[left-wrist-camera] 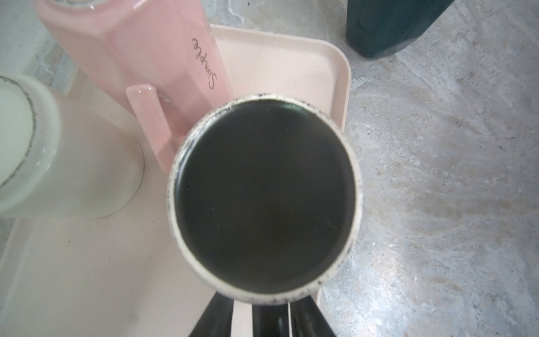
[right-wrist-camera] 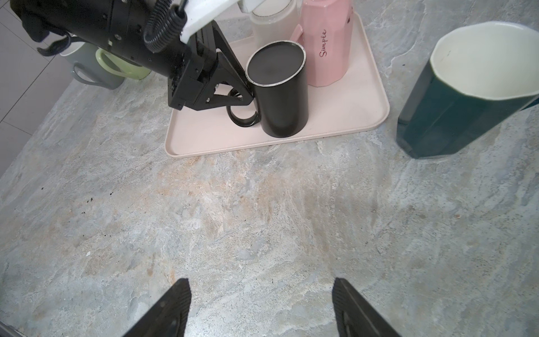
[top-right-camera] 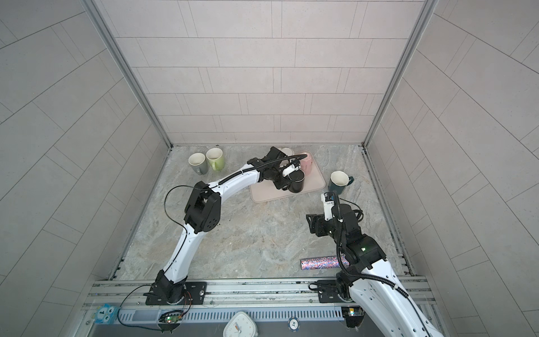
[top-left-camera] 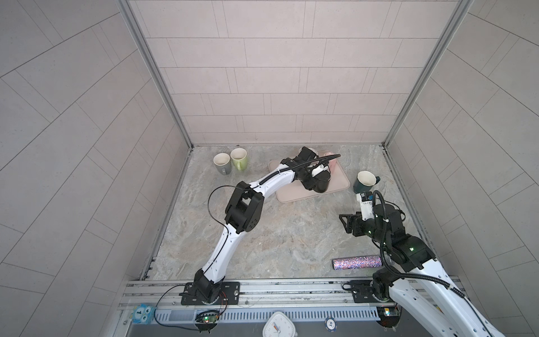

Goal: Turn the mug right side up
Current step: Pick up the mug from the tray.

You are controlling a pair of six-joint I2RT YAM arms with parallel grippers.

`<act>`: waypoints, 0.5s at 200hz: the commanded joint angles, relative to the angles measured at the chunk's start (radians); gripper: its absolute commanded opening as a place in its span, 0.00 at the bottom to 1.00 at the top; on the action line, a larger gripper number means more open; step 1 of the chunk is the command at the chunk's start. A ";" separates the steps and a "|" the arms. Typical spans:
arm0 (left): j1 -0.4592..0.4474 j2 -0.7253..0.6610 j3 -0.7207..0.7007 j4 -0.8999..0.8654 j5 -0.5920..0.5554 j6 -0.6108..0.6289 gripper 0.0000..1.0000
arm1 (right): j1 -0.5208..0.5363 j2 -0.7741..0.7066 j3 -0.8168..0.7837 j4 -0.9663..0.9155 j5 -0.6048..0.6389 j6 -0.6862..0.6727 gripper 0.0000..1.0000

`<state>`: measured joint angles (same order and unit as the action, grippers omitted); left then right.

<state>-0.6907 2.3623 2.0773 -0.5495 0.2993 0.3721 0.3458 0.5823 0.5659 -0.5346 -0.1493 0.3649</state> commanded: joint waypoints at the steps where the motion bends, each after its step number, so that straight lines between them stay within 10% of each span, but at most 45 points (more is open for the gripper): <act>1: -0.006 0.014 0.026 -0.001 -0.015 -0.010 0.35 | -0.005 -0.008 -0.006 -0.005 0.014 0.008 0.77; 100: -0.009 0.022 0.022 0.025 -0.040 -0.029 0.00 | -0.005 -0.008 -0.013 0.002 0.012 0.012 0.77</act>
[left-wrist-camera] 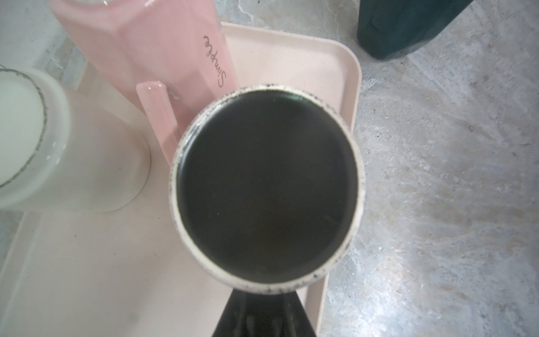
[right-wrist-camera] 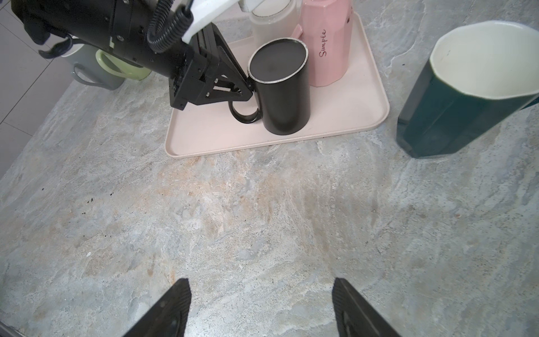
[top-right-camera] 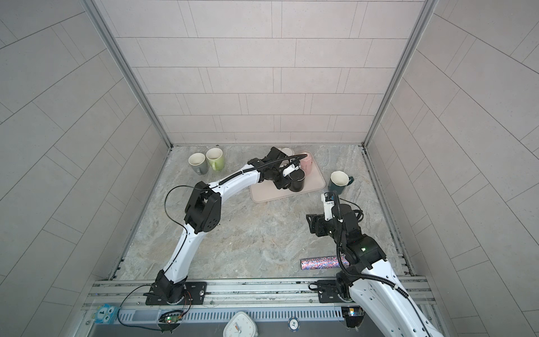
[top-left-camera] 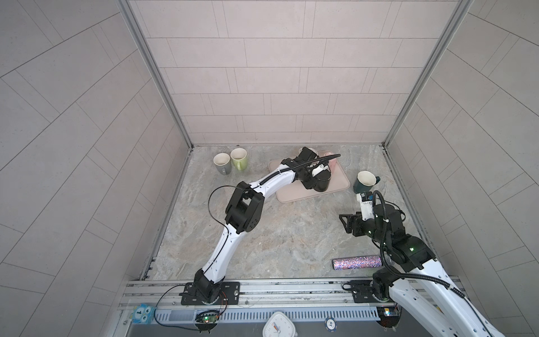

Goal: Turn the mug right side up
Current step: Pick up the mug from the tray.

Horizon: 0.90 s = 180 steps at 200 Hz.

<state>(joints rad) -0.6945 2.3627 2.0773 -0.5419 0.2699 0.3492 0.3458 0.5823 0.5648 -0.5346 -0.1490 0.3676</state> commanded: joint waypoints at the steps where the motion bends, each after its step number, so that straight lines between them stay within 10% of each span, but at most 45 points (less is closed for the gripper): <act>1: -0.005 0.020 0.021 0.017 -0.010 -0.007 0.00 | -0.005 -0.008 -0.011 0.003 0.011 0.009 0.77; 180: 0.011 -0.400 -0.405 0.347 -0.033 -0.317 0.00 | -0.005 0.048 -0.038 0.177 -0.158 0.134 0.77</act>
<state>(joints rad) -0.6937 2.1021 1.7042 -0.3416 0.2413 0.1013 0.3458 0.6125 0.5362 -0.4286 -0.2604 0.4492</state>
